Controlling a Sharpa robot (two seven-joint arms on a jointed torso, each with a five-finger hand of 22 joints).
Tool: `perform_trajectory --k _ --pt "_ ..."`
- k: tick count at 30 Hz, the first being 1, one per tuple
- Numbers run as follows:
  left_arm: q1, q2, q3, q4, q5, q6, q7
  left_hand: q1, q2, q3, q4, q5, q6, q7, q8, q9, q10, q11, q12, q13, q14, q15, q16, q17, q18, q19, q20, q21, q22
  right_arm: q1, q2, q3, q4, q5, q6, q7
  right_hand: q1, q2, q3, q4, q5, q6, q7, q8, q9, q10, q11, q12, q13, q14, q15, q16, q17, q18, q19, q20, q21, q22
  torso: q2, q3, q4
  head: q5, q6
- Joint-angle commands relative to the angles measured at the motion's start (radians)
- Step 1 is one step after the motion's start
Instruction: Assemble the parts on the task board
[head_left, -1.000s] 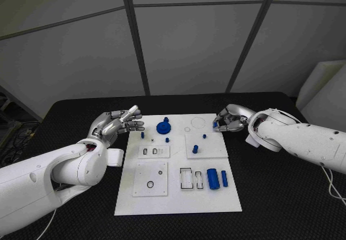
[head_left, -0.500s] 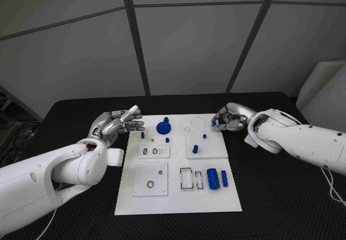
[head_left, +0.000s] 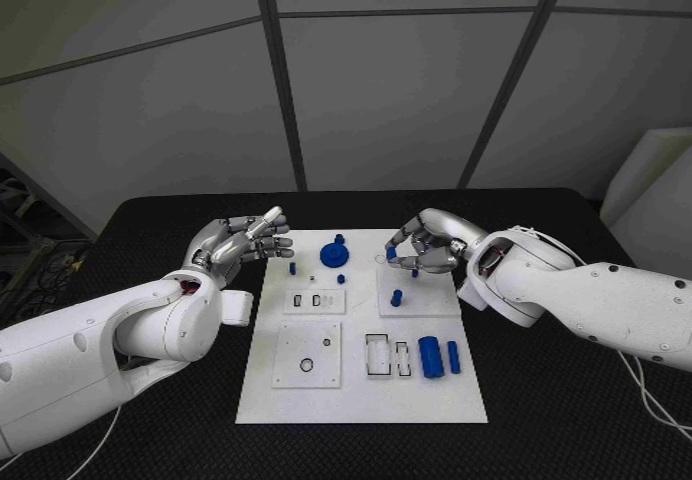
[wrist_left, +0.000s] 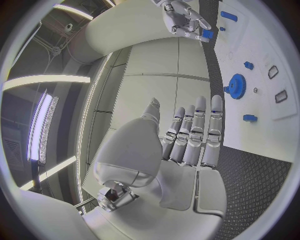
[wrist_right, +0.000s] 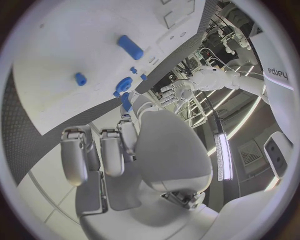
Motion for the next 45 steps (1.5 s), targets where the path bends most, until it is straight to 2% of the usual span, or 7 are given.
perform_trajectory --k 1,9,11,17,22,26,45 --pt "0.002 0.000 0.001 -0.004 -0.007 0.007 0.005 0.004 0.004 0.001 -0.007 0.001 0.002 0.008 -0.005 -0.001 -0.006 0.003 -0.003 -0.001 -0.005 -0.001 -0.003 0.001 0.047 -0.010 -0.001 0.003 0.002 0.002 0.027 0.001 0.024 -0.056 -0.035 -0.085 0.009 0.016 0.005 -0.002 0.004 0.027 -0.013 0.010 0.004 -0.002 -0.005 -0.004 0.009 0.088 -0.007 0.003 0.176 -0.004 0.094 -0.005 0.004 0.252 -0.008 -0.0025 0.0022 0.012 -0.008" --pt "0.003 0.003 0.001 -0.019 -0.007 0.006 0.005 0.004 0.004 0.001 -0.007 0.001 0.002 0.008 -0.005 -0.001 -0.006 0.003 -0.003 -0.001 -0.005 -0.001 -0.004 0.001 0.047 -0.010 -0.001 0.003 0.002 0.001 0.130 0.000 0.040 -0.126 -0.029 -0.152 0.007 0.014 0.007 -0.004 0.007 0.028 -0.014 0.011 0.005 -0.004 -0.006 -0.007 0.006 0.088 -0.008 0.002 0.174 -0.004 0.094 -0.006 0.004 0.252 -0.010 -0.0046 0.0031 0.037 -0.019" --pt "0.004 0.003 0.001 -0.021 -0.007 0.006 0.005 0.004 0.005 0.001 -0.007 0.001 0.002 0.007 -0.005 -0.001 -0.006 0.003 -0.003 -0.001 -0.005 -0.001 -0.004 0.001 0.047 -0.010 0.000 0.004 0.002 -0.001 0.157 -0.001 0.034 -0.142 -0.027 -0.164 0.007 0.014 0.007 -0.004 0.007 0.028 -0.014 0.011 0.005 -0.004 -0.006 -0.007 0.006 0.088 -0.008 0.002 0.174 -0.004 0.094 -0.006 0.004 0.252 -0.010 -0.0034 0.0011 0.045 -0.020" --pt "0.005 0.005 0.001 -0.026 -0.007 0.006 0.005 0.004 0.005 0.001 -0.007 0.001 0.002 0.007 -0.005 -0.001 -0.006 0.003 -0.003 -0.001 -0.005 -0.001 -0.004 0.001 0.047 -0.010 0.000 0.004 0.002 -0.011 0.218 -0.007 0.005 -0.173 -0.019 -0.195 0.005 0.011 0.007 -0.006 0.009 0.029 -0.014 0.011 0.005 -0.005 -0.006 -0.008 0.006 0.088 -0.008 0.001 0.173 -0.004 0.093 -0.006 0.004 0.251 -0.010 -0.0050 0.0029 0.055 -0.025" --pt "0.006 0.009 0.001 -0.028 -0.007 0.006 0.004 0.004 0.005 0.001 -0.007 0.001 0.002 0.007 -0.005 -0.001 -0.006 0.003 -0.003 -0.001 -0.005 -0.001 -0.004 0.001 0.047 -0.010 0.000 0.004 0.002 -0.017 0.255 -0.029 -0.020 -0.196 -0.013 -0.209 0.000 0.008 0.011 -0.008 0.019 0.027 -0.014 0.009 0.004 -0.006 -0.006 -0.011 0.004 0.087 -0.008 0.000 0.171 -0.004 0.093 -0.006 0.004 0.251 -0.009 -0.0037 0.0033 0.059 -0.024" --pt "0.007 0.010 0.001 -0.028 -0.007 0.006 0.004 0.004 0.005 0.001 -0.007 0.001 0.002 0.007 -0.005 -0.001 -0.006 0.003 -0.003 -0.001 -0.005 -0.001 -0.004 0.001 0.047 -0.010 0.000 0.004 0.002 -0.026 0.277 -0.037 -0.035 -0.213 -0.007 -0.219 -0.002 0.006 0.012 -0.008 0.022 0.026 -0.013 0.008 0.004 -0.007 -0.006 -0.012 0.004 0.087 -0.008 0.000 0.171 -0.004 0.093 -0.006 0.004 0.251 -0.007 -0.0030 0.0020 0.063 -0.023" --pt "0.007 0.013 0.001 -0.031 -0.007 0.007 0.003 0.004 0.005 0.001 -0.007 0.001 0.002 0.007 -0.005 -0.001 -0.006 0.003 -0.003 -0.001 -0.005 -0.001 -0.004 0.001 0.047 -0.010 0.000 0.004 0.002 -0.049 0.321 -0.043 -0.084 -0.241 0.018 -0.241 -0.017 -0.007 0.011 -0.009 0.025 0.022 -0.011 0.003 0.002 -0.007 -0.004 -0.013 0.005 0.087 -0.007 -0.001 0.170 -0.004 0.092 -0.006 0.003 0.250 -0.009 -0.0025 0.0023 0.070 -0.038"
